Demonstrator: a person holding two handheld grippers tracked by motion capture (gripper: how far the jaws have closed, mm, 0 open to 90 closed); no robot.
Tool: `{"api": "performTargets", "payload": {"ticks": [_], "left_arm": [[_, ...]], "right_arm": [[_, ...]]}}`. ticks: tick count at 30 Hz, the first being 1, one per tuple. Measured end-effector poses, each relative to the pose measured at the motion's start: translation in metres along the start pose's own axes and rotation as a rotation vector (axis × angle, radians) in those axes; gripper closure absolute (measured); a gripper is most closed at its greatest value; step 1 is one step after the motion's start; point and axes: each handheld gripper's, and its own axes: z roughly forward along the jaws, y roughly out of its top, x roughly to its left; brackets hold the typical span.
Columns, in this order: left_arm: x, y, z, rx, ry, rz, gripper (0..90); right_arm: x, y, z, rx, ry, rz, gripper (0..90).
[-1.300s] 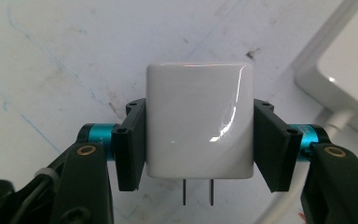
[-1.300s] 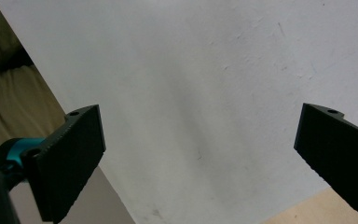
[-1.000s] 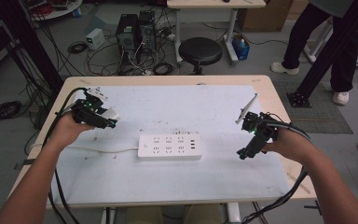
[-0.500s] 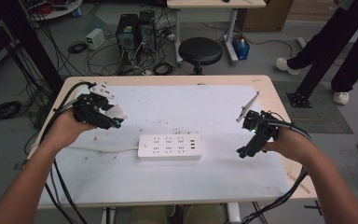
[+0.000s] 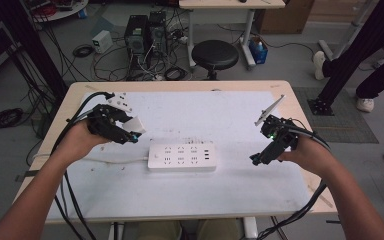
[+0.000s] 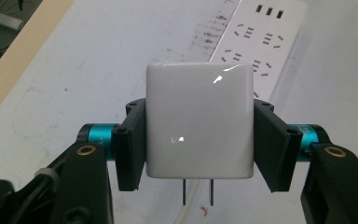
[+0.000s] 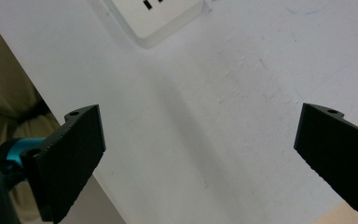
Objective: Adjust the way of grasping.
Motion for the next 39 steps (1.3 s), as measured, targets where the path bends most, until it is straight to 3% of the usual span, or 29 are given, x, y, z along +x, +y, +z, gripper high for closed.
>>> {"api": "performTargets", "payload": {"ticks": [7, 16, 23, 39], "left_arm": [[-0.009, 0.004, 0.009, -0.030, -0.043, 0.043, 42.4], [-0.031, 0.014, 0.023, -0.085, -0.104, 0.138, 42.5], [-0.042, 0.021, 0.033, -0.106, -0.141, 0.166, 42.5], [-0.063, 0.036, 0.053, -0.152, -0.186, 0.214, 42.4]], "right_arm": [[0.004, 0.000, 0.002, -0.091, 0.072, 0.099, 1.1], [0.013, 0.003, 0.015, -0.235, 0.252, 0.240, 1.1], [0.020, 0.010, 0.021, -0.310, 0.375, 0.346, 1.2], [0.019, 0.013, 0.034, -0.347, 0.510, 0.536, 1.6]]}}
